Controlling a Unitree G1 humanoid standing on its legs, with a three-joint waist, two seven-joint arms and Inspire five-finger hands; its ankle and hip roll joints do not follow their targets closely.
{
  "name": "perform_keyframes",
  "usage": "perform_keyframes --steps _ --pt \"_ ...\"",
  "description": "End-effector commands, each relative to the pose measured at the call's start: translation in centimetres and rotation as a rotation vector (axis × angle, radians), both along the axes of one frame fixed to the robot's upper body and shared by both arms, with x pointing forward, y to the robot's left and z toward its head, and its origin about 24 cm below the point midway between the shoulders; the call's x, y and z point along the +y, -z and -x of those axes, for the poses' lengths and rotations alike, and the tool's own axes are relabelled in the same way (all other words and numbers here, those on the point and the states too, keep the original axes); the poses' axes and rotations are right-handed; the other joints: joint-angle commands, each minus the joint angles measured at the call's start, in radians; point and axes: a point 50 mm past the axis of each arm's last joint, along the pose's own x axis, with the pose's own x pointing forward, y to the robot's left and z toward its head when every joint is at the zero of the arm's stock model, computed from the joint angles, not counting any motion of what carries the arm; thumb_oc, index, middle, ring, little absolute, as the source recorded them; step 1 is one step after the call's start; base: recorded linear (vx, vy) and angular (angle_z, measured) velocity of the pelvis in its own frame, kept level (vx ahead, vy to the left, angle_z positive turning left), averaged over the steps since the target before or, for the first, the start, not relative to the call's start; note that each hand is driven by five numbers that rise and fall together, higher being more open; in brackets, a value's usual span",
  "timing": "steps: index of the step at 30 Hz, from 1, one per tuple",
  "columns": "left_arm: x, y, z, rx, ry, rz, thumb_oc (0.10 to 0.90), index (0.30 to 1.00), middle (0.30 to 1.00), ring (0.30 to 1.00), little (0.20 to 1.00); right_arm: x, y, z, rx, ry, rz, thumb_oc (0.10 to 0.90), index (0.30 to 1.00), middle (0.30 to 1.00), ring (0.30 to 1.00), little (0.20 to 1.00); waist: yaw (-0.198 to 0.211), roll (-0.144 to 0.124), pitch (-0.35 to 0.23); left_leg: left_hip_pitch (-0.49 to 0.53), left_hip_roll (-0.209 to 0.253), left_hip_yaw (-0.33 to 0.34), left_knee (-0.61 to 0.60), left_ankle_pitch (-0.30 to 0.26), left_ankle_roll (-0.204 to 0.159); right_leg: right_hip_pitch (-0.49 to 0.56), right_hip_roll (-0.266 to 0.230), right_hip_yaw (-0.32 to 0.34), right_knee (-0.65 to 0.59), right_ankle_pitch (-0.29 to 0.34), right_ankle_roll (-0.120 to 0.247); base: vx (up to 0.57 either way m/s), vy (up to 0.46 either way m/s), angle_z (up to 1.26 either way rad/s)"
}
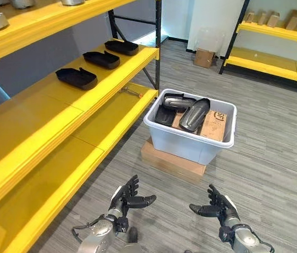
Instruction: Move parts from the plastic box to the shelf.
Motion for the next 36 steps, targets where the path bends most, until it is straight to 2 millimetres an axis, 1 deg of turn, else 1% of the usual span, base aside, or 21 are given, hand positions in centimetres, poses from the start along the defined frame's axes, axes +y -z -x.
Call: perform_keyframes --steps 1,3,5,7,8,9,10,11,12,13,14,15,19,23,26,28,30,32,34,35,36 --pt "-0.9 -4.7 -2.6 -0.265 0.030 0.052 0.900 1.000 1.000 1.000 1.000 0.2 -3.7 -3.6 -0.221 -0.019 -0.034 0.900 1.000 1.000 1.000 1.000 0.018 0.016 -0.032 -0.031 0.045 -0.021 0.158 -0.131 -0.008 0.017 -0.068 -0.003 0.001 0.094 0.084 0.10 0.310 -0.14" --pt "-1.0 -5.0 -2.8 -0.274 0.046 0.043 0.900 1.000 1.000 1.000 1.000 0.5 -3.9 -3.6 -0.232 -0.017 -0.052 0.900 1.000 1.000 1.000 1.000 0.012 0.014 -0.032 -0.052 0.008 -0.012 0.203 -0.164 0.011 0.003 -0.111 -0.002 0.016 0.146 0.096 0.07 0.272 0.00" --pt "-1.0 -5.0 -2.9 -0.274 0.052 0.037 0.900 1.000 1.000 1.000 1.000 0.6 -4.0 -3.7 -0.235 -0.017 -0.056 0.900 1.000 1.000 1.000 1.000 0.008 0.015 -0.032 -0.059 -0.010 -0.013 0.215 -0.180 0.023 -0.008 -0.128 -0.004 0.027 0.172 0.098 0.05 0.263 0.11" --pt "-1.1 -5.1 -3.1 -0.277 0.056 0.027 0.900 1.000 1.000 1.000 1.000 1.1 -3.9 -3.8 -0.234 -0.022 -0.070 0.900 1.000 1.000 1.000 1.000 0.000 0.023 -0.024 -0.050 -0.050 -0.014 0.211 -0.198 0.059 -0.075 -0.146 0.010 0.122 0.286 0.075 0.05 0.336 0.16" --pt "-1.1 -5.1 -3.1 -0.277 0.056 0.027 0.900 1.000 1.000 1.000 1.000 1.1 -3.9 -3.8 -0.234 -0.022 -0.070 0.900 1.000 1.000 1.000 1.000 0.001 0.023 -0.025 -0.051 -0.050 -0.013 0.211 -0.198 0.059 -0.077 -0.146 0.012 0.123 0.286 0.076 0.02 0.361 0.12" --pt "-1.0 -5.0 -3.0 -0.274 0.049 0.023 0.900 1.000 1.000 1.000 1.000 1.5 -4.0 -4.0 -0.245 -0.032 -0.075 0.900 1.000 1.000 1.000 1.000 0.007 0.041 -0.001 -0.017 -0.061 0.008 0.192 -0.206 0.085 -0.144 -0.167 -0.056 0.226 0.347 0.061 0.00 0.256 0.03" --pt "-1.0 -5.0 -3.0 -0.275 0.049 0.024 0.900 1.000 1.000 1.000 1.000 1.5 -4.0 -4.0 -0.245 -0.032 -0.075 0.900 1.000 1.000 1.000 1.000 0.007 0.041 0.000 -0.016 -0.062 0.008 0.191 -0.205 0.085 -0.144 -0.168 -0.055 0.229 0.346 0.062 0.05 0.503 -0.15" --pt "-0.6 -5.0 -2.8 -0.272 0.038 0.021 0.900 1.000 1.000 1.000 1.000 1.7 -3.9 -4.0 -0.238 -0.043 -0.075 0.900 1.000 1.000 1.000 1.000 0.019 0.065 0.017 0.034 -0.069 0.035 0.156 -0.209 0.097 -0.172 -0.195 -0.179 0.300 0.326 0.056 0.04 0.245 -0.21" --pt "-0.6 -5.0 -2.8 -0.272 0.038 0.021 0.900 1.000 1.000 1.000 1.000 1.7 -3.9 -4.0 -0.238 -0.043 -0.075 0.900 1.000 1.000 1.000 1.000 0.017 0.064 0.020 0.038 -0.070 0.034 0.154 -0.208 0.097 -0.168 -0.196 -0.181 0.301 0.325 0.056 0.14 0.414 -0.29" --pt "-0.3 -4.7 -2.5 -0.255 0.036 0.014 0.900 1.000 1.000 1.000 1.000 1.9 -3.6 -3.8 -0.223 -0.051 -0.084 0.900 1.000 1.000 1.000 1.000 0.012 0.072 0.023 0.091 -0.083 0.039 0.118 -0.213 0.106 -0.189 -0.175 -0.246 0.335 0.282 0.052 0.10 0.165 -0.25" --pt "-0.2 -4.7 -2.5 -0.255 0.036 0.014 0.900 1.000 1.000 1.000 1.000 1.9 -3.6 -3.8 -0.223 -0.051 -0.084 0.900 1.000 1.000 1.000 1.000 0.011 0.072 0.021 0.090 -0.083 0.038 0.115 -0.210 0.106 -0.190 -0.175 -0.248 0.332 0.285 0.052 0.17 0.236 -0.30" --pt "0.0 -4.6 -2.4 -0.250 0.034 0.013 0.900 1.000 1.000 1.000 1.000 2.1 -3.5 -3.8 -0.218 -0.059 -0.093 0.900 1.000 1.000 1.000 1.000 0.004 0.073 0.027 0.118 -0.090 0.046 0.091 -0.208 0.111 -0.239 -0.145 -0.269 0.305 0.262 0.054 0.11 0.084 -0.21" --pt "0.2 -4.5 -2.3 -0.246 0.013 0.021 0.900 1.000 1.000 1.000 1.000 2.0 -3.6 -4.1 -0.222 -0.064 -0.084 0.900 1.000 1.000 1.000 1.000 -0.004 0.062 0.043 0.160 -0.109 0.060 0.074 -0.226 0.109 -0.266 -0.133 -0.335 0.131 0.282 0.069 0.12 0.006 -0.07" --pt "0.4 -4.4 -2.2 -0.241 0.003 0.017 0.900 1.000 1.000 1.000 1.000 2.2 -3.9 -4.4 -0.232 -0.074 -0.079 0.900 1.000 1.000 1.000 1.000 -0.014 0.049 0.046 0.183 -0.108 0.056 0.073 -0.244 0.097 -0.272 -0.113 -0.308 -0.007 0.313 0.091 0.11 -0.074 0.05" --pt "0.7 -4.4 -2.1 -0.247 -0.015 0.013 0.900 1.000 1.000 1.000 1.000 2.3 -3.9 -4.5 -0.233 -0.079 -0.074 0.900 1.000 1.000 1.000 1.000 -0.020 0.034 0.039 0.218 -0.097 0.042 0.080 -0.282 0.076 -0.280 -0.101 -0.234 -0.121 0.353 0.114 0.26 -0.162 0.05" --pt "0.8 -4.3 -2.1 -0.247 -0.014 0.007 0.900 1.000 1.000 1.000 1.000 2.2 -3.7 -4.2 -0.223 -0.075 -0.074 0.900 1.000 1.000 1.000 1.000 -0.029 0.024 0.030 0.239 -0.087 0.024 0.092 -0.309 0.066 -0.281 -0.082 -0.151 -0.134 0.349 0.114 0.32 -0.199 0.10" --pt "0.2 -4.0 -2.3 -0.238 -0.003 0.013 0.900 1.000 1.000 1.000 1.000 1.8 -3.3 -3.7 -0.203 -0.054 -0.081 0.900 1.000 1.000 1.000 1.000 -0.037 0.004 0.004 0.239 -0.079 -0.004 0.152 -0.340 0.050 -0.247 -0.066 -0.113 -0.154 0.357 0.103 0.33 -0.203 0.59" --pt "0.0 -4.1 -2.4 -0.242 -0.005 0.026 0.900 1.000 1.000 1.000 1.000 1.6 -3.4 -3.8 -0.209 -0.054 -0.075 0.900 1.000 1.000 1.000 1.000 -0.039 0.008 0.004 0.234 -0.063 -0.014 0.191 -0.355 0.044 -0.252 -0.063 -0.125 -0.127 0.350 0.099 0.21 -0.155 0.50" --pt "-0.4 -3.7 -2.4 -0.225 -0.016 0.049 0.900 1.000 1.000 1.000 1.000 1.0 -3.7 -4.1 -0.221 -0.049 -0.060 0.900 1.000 1.000 1.000 1.000 -0.050 0.014 -0.002 0.256 -0.016 -0.036 0.189 -0.349 0.030 -0.266 -0.008 -0.120 -0.043 0.283 0.068 0.25 -0.237 0.15" --pt "-0.4 -3.7 -2.4 -0.225 -0.016 0.049 0.900 1.000 1.000 1.000 1.000 1.0 -3.7 -4.1 -0.221 -0.049 -0.060 0.900 1.000 1.000 1.000 1.000 -0.050 0.014 -0.002 0.256 -0.016 -0.036 0.188 -0.349 0.030 -0.267 -0.007 -0.120 -0.040 0.281 0.068 0.27 -0.213 0.02" --pt "-0.7 -3.6 -2.3 -0.221 -0.015 0.064 0.900 1.000 1.000 1.000 1.000 0.7 -4.1 -4.2 -0.237 -0.048 -0.055 0.900 1.000 1.000 1.000 1.000 -0.053 0.018 -0.014 0.277 0.003 -0.040 0.161 -0.345 0.026 -0.287 -0.001 -0.137 0.023 0.250 0.062 0.14 -0.080 0.05"
